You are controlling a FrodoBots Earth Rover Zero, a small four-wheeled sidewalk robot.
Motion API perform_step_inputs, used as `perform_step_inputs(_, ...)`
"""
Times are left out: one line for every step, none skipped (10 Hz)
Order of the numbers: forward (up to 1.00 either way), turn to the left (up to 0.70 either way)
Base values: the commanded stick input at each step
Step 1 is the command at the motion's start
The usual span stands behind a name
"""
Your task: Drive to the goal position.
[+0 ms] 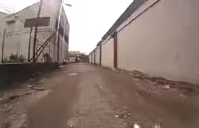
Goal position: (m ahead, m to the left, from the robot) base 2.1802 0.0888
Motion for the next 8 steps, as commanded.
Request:
perform_step_inputs(0.70,0.00)
perform_step_inputs(0.70,0.00)
perform_step_inputs(0.70,0.00)
perform_step_inputs(0.70,0.00)
perform_step_inputs(0.70,0.00)
perform_step_inputs(0.70,0.00)
perform_step_inputs(0.70,0.03)
perform_step_inputs(0.70,0.16)
